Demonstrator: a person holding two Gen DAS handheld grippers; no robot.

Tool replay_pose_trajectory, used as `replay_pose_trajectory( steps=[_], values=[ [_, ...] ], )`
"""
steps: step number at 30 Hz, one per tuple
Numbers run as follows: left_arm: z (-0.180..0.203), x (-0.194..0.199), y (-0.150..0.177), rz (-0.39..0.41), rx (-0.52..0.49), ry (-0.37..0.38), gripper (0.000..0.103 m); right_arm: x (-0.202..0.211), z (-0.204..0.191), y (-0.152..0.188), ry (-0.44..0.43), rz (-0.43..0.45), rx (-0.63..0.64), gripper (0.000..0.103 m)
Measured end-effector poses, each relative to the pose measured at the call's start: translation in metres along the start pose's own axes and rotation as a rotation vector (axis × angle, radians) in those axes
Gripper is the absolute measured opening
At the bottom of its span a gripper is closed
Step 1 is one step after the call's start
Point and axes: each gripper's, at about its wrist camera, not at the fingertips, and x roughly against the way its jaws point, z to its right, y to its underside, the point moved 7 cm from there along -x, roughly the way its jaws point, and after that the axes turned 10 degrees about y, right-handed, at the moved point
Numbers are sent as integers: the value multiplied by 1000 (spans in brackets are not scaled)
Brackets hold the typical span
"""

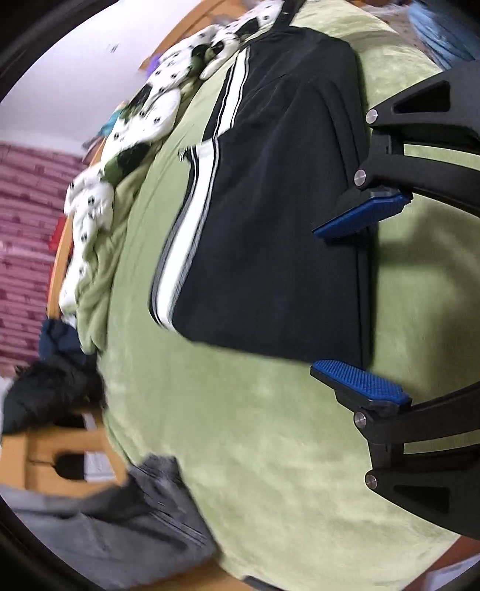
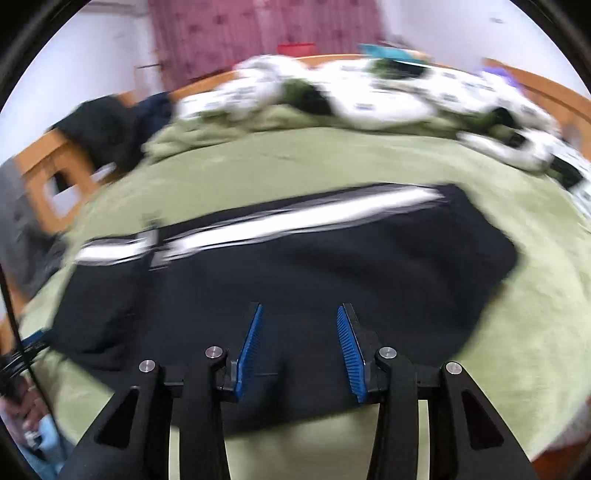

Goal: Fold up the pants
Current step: 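Lay the folded sweatpants down and grasp the drawstring with the right tool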

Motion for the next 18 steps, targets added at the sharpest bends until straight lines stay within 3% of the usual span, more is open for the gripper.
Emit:
replay_pose_trajectory(
  steps=[3,8,11,14,16,18],
  values=[
    [-18,-1,9,-25,56,-8,67,-16,-67,13,-112,-62,43,42],
    [-30,5,18,-24,100,26,68,-30,-131,26,-221,-103,64,42],
    [-30,4,19,-20,90,26,68,-45,-146,30,-174,-121,113,12],
    [-30,8,17,-6,78,28,68,-28,-143,29,-203,-80,92,11],
    [-33,21,13,69,81,14,68,-17,-140,28,-276,-75,60,11],
    [-32,30,8,122,76,36,68,-16,-141,35,-279,-92,70,11]
  ],
)
